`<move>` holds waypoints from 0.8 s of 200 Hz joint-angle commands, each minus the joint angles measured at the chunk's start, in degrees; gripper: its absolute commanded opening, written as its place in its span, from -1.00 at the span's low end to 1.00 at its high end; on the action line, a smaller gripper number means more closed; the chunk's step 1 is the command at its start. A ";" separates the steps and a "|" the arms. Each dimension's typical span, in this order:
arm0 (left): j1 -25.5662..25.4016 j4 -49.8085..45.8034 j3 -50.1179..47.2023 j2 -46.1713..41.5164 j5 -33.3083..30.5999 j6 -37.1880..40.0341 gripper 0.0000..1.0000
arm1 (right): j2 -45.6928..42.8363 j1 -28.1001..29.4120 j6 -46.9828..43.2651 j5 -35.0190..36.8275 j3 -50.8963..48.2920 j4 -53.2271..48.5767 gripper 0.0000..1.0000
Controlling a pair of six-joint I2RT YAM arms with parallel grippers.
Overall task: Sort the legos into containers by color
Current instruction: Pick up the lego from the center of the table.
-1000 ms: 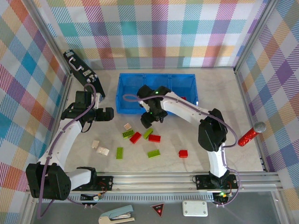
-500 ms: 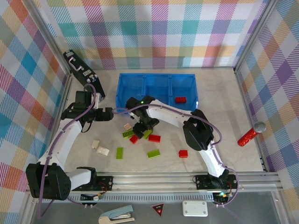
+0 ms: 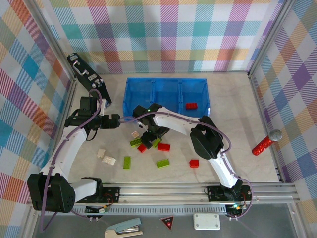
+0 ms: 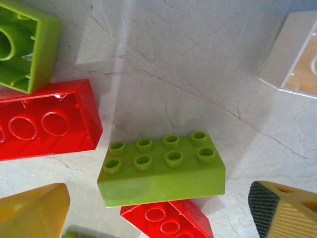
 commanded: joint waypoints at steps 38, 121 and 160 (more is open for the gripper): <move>0.38 -0.07 -0.37 -0.55 -0.23 0.36 1.00 | 2.76 0.46 0.26 0.25 1.03 -0.32 0.77; 0.38 -0.02 -0.41 -0.69 -0.05 0.46 0.99 | 3.71 0.39 0.24 0.41 3.12 -1.58 0.57; 0.37 -0.08 -0.38 -0.58 -0.02 0.55 1.00 | 3.43 0.47 0.49 0.44 3.94 -2.32 0.47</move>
